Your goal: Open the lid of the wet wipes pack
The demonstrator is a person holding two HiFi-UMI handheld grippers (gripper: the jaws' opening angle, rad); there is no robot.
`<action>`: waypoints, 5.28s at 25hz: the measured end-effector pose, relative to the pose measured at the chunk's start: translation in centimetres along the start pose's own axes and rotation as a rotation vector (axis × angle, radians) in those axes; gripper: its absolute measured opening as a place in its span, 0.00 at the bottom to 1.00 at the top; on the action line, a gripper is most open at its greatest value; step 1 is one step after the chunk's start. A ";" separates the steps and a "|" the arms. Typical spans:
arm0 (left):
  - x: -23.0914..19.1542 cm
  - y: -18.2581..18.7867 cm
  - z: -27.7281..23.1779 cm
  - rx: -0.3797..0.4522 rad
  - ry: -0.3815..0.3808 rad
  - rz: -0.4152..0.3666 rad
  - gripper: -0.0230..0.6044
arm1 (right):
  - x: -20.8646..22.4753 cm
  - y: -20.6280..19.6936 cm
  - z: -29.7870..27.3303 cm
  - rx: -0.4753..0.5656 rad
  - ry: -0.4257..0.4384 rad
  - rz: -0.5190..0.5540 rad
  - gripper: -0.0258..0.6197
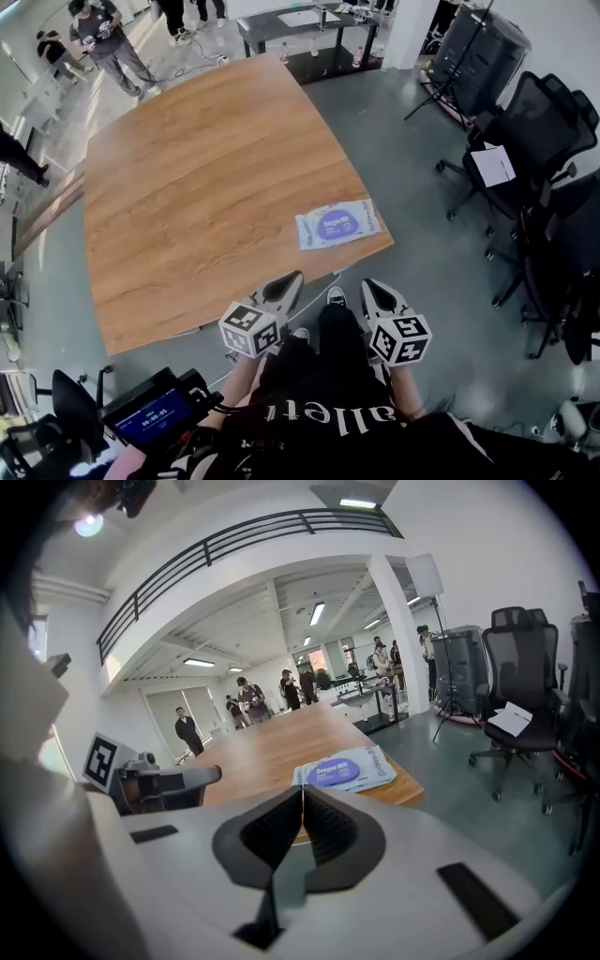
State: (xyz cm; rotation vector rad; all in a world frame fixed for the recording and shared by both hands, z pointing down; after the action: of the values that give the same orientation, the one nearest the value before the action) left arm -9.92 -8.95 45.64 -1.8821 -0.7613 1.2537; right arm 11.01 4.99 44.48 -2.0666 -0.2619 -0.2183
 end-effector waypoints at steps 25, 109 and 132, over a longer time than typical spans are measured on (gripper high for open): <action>-6.9 -2.5 -16.3 -0.434 0.303 -0.190 0.16 | 10.5 5.2 -15.6 -0.299 0.349 0.248 0.06; -8.8 -3.7 -17.9 -0.524 0.248 -0.322 0.17 | 6.8 11.1 -31.3 -0.208 0.491 1.066 0.09; -8.0 -3.0 -17.0 -0.519 0.235 -0.287 0.17 | 7.2 10.2 -19.5 -0.191 0.428 0.696 0.10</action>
State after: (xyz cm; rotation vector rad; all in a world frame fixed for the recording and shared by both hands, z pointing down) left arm 2.97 -17.93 56.40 -2.1730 -1.2604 0.6783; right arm 19.88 -16.23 47.32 -2.1066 0.7536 -0.2520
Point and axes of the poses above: the fingertips, and each gripper's own axes: z backward along the fingers, x to its right, y out of its top, the point moved 10 cm from there along z, backward along the fingers, and after that the axes turned 3 degrees about z, right-handed, at the moved point
